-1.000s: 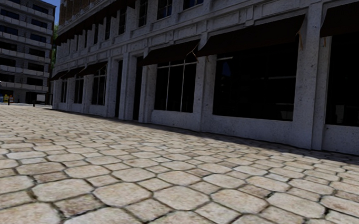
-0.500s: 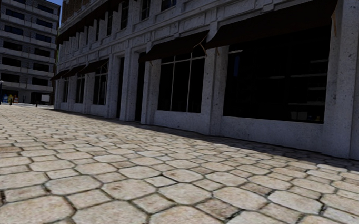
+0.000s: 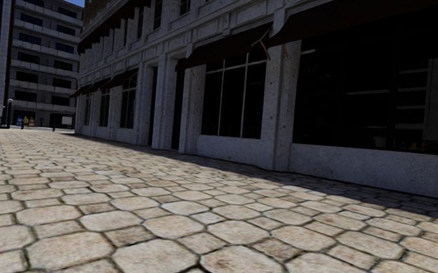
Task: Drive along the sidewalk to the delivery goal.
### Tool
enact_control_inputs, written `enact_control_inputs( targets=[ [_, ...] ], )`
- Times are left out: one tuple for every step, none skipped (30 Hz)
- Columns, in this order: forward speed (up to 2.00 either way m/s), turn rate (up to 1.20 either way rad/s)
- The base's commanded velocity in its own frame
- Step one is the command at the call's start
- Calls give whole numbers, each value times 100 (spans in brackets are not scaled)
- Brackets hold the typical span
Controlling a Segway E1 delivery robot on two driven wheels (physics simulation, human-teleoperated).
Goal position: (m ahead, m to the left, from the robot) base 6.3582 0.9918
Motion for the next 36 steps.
enact_control_inputs(
  targets=[
    [200, 26],
    [200, 26],
    [200, 17],
    [200, 17],
    [200, 10],
    [200, 6],
    [200, 0],
    [200, 0],
    [200, 0],
    [200, 0],
    [200, 0],
    [200, 0],
    [200, 0],
    [200, 0],
    [200, 0],
    [200, 0],
    [200, 0],
    [200, 0],
    [200, 0],
    [200, 0],
    [200, 0],
    [200, 0],
    [200, 0],
    [200, 0],
    [200, 7],
    [200, 15],
    [200, 20],
    [200, 20],
    [200, 25],
    [200, 27],
    [200, 36],
    [200, 36],
    [200, 36],
    [200, 36],
    [200, 37],
    [200, 37]
  ],
)
